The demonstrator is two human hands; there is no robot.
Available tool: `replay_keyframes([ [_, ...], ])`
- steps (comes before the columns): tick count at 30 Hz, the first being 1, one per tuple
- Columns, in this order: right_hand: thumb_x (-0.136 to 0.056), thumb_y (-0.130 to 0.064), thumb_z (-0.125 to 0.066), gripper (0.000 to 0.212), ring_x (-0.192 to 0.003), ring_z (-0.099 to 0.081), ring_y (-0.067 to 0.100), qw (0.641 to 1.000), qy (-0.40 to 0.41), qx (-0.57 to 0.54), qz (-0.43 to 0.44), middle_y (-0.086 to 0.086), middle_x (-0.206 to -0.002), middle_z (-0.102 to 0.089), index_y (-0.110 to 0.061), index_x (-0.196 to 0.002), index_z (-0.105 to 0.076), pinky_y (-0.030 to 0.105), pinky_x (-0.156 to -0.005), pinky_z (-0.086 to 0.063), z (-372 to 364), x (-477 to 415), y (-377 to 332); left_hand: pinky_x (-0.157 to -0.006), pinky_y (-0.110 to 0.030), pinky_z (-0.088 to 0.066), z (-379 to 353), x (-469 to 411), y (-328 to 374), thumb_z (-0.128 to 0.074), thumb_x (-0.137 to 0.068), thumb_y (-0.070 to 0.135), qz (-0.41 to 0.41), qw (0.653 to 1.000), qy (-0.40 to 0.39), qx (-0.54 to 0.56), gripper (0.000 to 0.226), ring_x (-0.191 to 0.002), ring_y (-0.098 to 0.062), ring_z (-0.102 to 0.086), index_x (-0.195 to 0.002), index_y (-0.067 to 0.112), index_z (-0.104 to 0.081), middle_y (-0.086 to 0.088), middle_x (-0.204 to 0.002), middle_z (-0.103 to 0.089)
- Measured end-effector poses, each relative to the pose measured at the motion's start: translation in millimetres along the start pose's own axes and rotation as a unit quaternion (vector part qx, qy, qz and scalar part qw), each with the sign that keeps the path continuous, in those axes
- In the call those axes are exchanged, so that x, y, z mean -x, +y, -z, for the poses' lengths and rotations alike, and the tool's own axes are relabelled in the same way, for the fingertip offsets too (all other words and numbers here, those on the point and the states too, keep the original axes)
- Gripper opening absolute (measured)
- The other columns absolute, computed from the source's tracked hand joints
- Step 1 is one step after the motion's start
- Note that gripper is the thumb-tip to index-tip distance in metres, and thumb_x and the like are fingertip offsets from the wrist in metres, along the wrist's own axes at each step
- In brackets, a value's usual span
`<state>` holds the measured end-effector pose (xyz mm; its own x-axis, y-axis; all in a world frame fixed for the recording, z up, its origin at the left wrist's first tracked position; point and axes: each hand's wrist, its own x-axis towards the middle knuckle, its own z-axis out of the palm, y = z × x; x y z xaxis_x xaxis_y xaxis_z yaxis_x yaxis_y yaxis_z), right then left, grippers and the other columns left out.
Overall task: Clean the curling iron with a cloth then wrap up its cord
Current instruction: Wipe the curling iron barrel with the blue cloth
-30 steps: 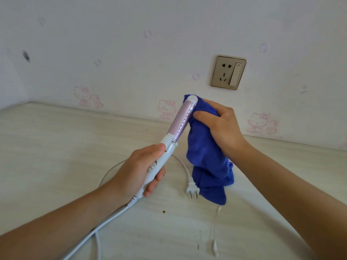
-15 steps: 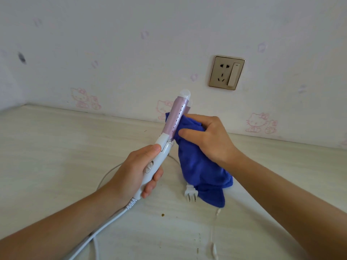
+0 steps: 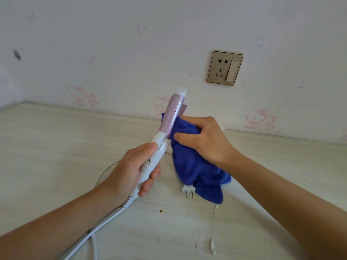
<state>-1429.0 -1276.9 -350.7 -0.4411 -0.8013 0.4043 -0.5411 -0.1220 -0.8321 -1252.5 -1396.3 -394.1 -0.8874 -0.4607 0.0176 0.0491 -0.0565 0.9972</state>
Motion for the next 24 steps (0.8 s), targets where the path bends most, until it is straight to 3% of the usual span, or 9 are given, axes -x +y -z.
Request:
replay_keyframes([
  [3,-0.086,-0.005,-0.068,0.014,-0.072,-0.069,0.029,0.997,0.061,0.034,0.013,0.021,-0.085,-0.071,-0.010,-0.096,-0.077,0.046,-0.068,-0.059,5,-5,0,-0.038,-0.022,-0.030,0,-1,0,-0.047,-0.090,0.053,0.004,1.000,-0.002,-0.006,0.064,-0.034,-0.018,-0.037,-0.117,-0.004,-0.056,-0.009,-0.062,-0.053],
  [5,-0.086,-0.006,-0.067,0.025,-0.073,-0.069,0.014,0.992,0.129,-0.001,0.005,0.011,-0.086,-0.076,-0.022,-0.100,-0.080,0.034,-0.067,-0.060,11,-12,-2,-0.038,-0.022,-0.031,0,0,-1,-0.048,-0.089,0.055,0.003,1.000,-0.011,-0.010,0.065,-0.034,-0.017,-0.037,-0.119,-0.002,-0.057,-0.009,-0.062,-0.053],
  [7,-0.087,-0.008,-0.068,0.026,-0.074,-0.071,0.011,0.986,0.161,-0.049,-0.010,0.004,-0.084,-0.078,-0.027,-0.101,-0.080,0.031,-0.068,-0.061,16,-17,-3,-0.038,-0.022,-0.031,0,1,-1,-0.048,-0.089,0.056,0.001,1.000,-0.015,-0.008,0.067,-0.033,-0.017,-0.037,-0.119,-0.003,-0.056,-0.009,-0.062,-0.052],
  [10,-0.085,-0.009,-0.070,0.017,-0.069,-0.067,0.017,0.993,0.106,-0.034,-0.023,0.018,-0.084,-0.074,-0.016,-0.098,-0.079,0.042,-0.064,-0.060,3,-9,1,-0.037,-0.022,-0.030,1,0,-2,-0.048,-0.090,0.053,0.001,1.000,-0.005,0.006,0.063,-0.032,-0.018,-0.038,-0.113,-0.005,-0.055,-0.011,-0.062,-0.052],
  [14,-0.088,-0.001,-0.069,0.010,-0.068,-0.070,0.018,0.999,0.004,-0.046,-0.006,0.016,-0.079,-0.073,-0.005,-0.094,-0.076,0.028,-0.064,-0.058,-14,9,4,-0.037,-0.022,-0.030,4,0,-4,-0.047,-0.092,0.050,-0.011,1.000,-0.010,0.012,0.055,-0.031,-0.020,-0.038,-0.099,-0.004,-0.052,-0.015,-0.063,-0.051],
  [17,-0.089,-0.002,-0.069,0.011,-0.071,-0.069,0.032,1.000,0.016,-0.022,0.000,0.019,-0.081,-0.072,-0.006,-0.095,-0.076,0.037,-0.066,-0.060,-5,8,5,-0.037,-0.021,-0.031,5,-2,-5,-0.047,-0.092,0.050,-0.005,1.000,-0.017,0.007,0.060,-0.032,-0.019,-0.037,-0.111,-0.006,-0.054,-0.012,-0.062,-0.052],
  [20,-0.089,-0.008,-0.069,0.011,-0.071,-0.067,0.035,0.999,0.046,0.014,0.011,0.018,-0.079,-0.071,-0.014,-0.092,-0.078,0.042,-0.064,-0.058,-6,9,7,-0.037,-0.020,-0.030,6,-5,-5,-0.050,-0.089,0.052,0.010,1.000,-0.014,0.011,0.057,-0.032,-0.017,-0.036,-0.111,0.000,-0.059,-0.009,-0.060,-0.051],
  [24,-0.085,-0.010,-0.066,0.018,-0.065,-0.063,0.009,0.991,0.130,0.016,-0.003,0.003,-0.072,-0.073,-0.020,-0.092,-0.080,0.032,-0.062,-0.056,5,3,10,-0.037,-0.019,-0.031,5,-5,-4,-0.054,-0.085,0.058,0.015,1.000,-0.025,-0.009,0.049,-0.031,-0.017,-0.036,-0.098,0.012,-0.064,-0.008,-0.059,-0.050],
])
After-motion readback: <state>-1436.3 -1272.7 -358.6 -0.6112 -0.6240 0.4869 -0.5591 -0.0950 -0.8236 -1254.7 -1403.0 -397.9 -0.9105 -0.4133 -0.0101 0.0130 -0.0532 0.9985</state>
